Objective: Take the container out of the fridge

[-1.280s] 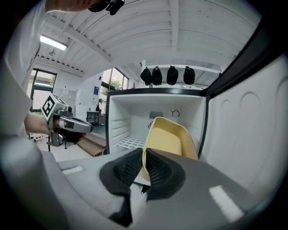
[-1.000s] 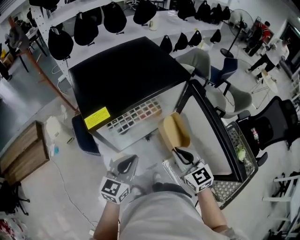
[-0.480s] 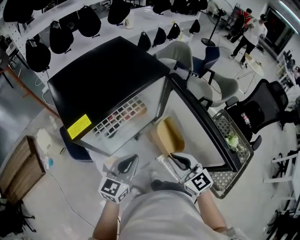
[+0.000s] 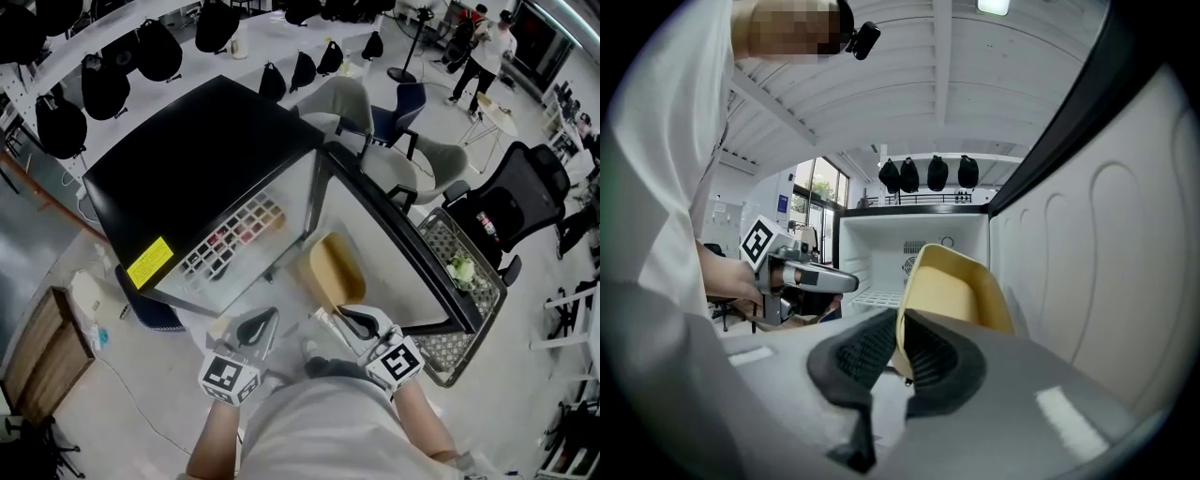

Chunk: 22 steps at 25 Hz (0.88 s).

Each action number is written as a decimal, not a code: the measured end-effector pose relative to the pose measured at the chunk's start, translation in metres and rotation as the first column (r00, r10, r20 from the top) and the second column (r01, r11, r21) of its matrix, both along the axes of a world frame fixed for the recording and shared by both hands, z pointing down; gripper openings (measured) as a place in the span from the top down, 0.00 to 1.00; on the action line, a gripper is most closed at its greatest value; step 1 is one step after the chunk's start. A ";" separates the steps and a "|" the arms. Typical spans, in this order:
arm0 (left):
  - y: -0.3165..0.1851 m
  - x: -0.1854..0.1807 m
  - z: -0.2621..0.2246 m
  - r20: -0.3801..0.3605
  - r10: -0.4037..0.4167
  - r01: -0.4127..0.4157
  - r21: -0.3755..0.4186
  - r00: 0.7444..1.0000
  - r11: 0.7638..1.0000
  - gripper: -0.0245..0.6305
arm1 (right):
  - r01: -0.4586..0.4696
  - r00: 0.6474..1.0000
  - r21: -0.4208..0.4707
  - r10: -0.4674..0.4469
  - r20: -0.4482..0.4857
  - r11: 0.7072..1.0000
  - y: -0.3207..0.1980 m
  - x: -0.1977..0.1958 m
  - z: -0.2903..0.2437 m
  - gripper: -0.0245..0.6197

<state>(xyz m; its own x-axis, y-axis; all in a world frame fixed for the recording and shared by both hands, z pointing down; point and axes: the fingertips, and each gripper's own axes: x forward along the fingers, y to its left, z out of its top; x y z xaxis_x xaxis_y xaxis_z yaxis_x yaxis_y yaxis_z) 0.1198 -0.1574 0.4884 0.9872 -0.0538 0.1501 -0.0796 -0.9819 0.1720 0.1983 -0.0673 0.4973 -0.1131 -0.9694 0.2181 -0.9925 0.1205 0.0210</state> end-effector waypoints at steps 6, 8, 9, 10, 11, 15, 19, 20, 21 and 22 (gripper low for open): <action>-0.003 -0.001 -0.001 0.003 0.004 -0.004 0.006 1.000 1.000 0.95 | 0.011 1.000 0.021 -0.011 0.010 1.000 -0.004 -0.004 -0.004 0.92; -0.004 -0.003 -0.001 0.006 0.000 0.000 0.006 1.000 1.000 0.95 | 0.014 1.000 0.022 -0.014 0.009 1.000 -0.005 -0.006 -0.004 0.92; -0.004 -0.004 0.000 0.007 -0.003 0.003 0.006 1.000 1.000 0.95 | 0.012 1.000 0.016 -0.012 0.008 1.000 -0.005 -0.006 -0.002 0.92; -0.005 -0.005 0.000 0.008 -0.006 0.006 0.005 1.000 1.000 0.95 | 0.008 1.000 0.013 -0.009 0.008 1.000 -0.005 -0.006 -0.001 0.92; -0.006 -0.006 0.000 0.008 -0.010 0.010 0.005 1.000 1.000 0.95 | 0.006 1.000 0.013 -0.006 0.008 1.000 -0.005 -0.006 -0.001 0.92; -0.007 -0.009 0.001 0.011 -0.019 0.019 0.005 1.000 1.000 0.95 | 0.001 1.000 0.018 -0.001 -0.003 1.000 -0.007 -0.004 0.000 0.92; -0.007 -0.011 0.001 0.016 -0.030 0.030 0.007 0.999 1.000 0.95 | -0.006 1.000 0.004 0.006 0.002 1.000 -0.007 -0.003 0.000 0.92; -0.006 -0.012 0.001 0.017 -0.032 0.032 0.008 0.999 0.999 0.95 | -0.008 1.000 0.009 0.008 0.003 1.000 -0.008 -0.003 -0.001 0.92; -0.006 -0.012 0.001 0.019 -0.034 0.034 0.008 0.999 0.999 0.95 | -0.008 1.000 0.014 0.008 0.000 1.000 -0.008 -0.003 -0.002 0.92; -0.005 -0.013 0.001 0.020 -0.035 0.035 0.007 0.999 0.999 0.95 | -0.005 1.000 0.016 0.005 -0.004 1.000 -0.008 -0.004 -0.002 0.92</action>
<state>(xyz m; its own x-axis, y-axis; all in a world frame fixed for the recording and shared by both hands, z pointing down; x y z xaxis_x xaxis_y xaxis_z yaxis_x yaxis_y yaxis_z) 0.1071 -0.1627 0.4897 0.9815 -0.0891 0.1694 -0.1171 -0.9797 0.1630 0.1946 -0.0751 0.4958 -0.1072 -0.9733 0.2028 -0.9930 0.1150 0.0271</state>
